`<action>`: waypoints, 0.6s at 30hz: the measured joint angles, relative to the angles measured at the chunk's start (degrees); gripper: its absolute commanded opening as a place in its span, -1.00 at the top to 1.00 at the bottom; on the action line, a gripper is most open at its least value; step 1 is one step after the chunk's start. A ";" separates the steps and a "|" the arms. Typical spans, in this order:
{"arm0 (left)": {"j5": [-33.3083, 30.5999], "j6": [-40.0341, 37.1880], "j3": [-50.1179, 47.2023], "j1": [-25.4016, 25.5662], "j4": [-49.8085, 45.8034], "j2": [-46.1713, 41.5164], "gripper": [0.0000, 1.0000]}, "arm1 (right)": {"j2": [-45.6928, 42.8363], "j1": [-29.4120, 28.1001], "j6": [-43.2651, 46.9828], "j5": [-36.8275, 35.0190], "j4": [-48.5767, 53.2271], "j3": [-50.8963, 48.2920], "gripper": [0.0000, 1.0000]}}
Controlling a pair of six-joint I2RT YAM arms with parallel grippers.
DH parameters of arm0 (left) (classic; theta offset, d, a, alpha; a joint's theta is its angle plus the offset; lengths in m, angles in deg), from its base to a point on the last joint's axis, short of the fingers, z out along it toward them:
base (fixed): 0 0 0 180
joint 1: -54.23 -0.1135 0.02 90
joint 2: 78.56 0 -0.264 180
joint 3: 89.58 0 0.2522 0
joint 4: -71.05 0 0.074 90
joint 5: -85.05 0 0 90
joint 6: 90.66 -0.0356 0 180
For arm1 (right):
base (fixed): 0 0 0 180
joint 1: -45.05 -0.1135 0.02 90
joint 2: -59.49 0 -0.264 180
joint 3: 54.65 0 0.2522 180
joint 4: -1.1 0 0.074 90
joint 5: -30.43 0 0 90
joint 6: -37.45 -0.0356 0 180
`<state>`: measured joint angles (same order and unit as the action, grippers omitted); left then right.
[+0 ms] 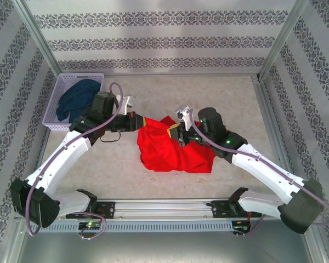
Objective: Fold the inside-out t-shirt
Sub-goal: Adjust the T-shirt at the center of the table.
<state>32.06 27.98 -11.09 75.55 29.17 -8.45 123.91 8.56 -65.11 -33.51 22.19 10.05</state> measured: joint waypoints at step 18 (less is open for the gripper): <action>-10.78 -3.61 -3.89 4.81 -1.11 -2.25 0.00 | 6.03 4.52 -22.34 15.41 -14.95 -1.51 1.00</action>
<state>21.28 24.37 -14.98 80.36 28.05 -10.71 129.94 13.08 -87.45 -18.10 7.24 8.54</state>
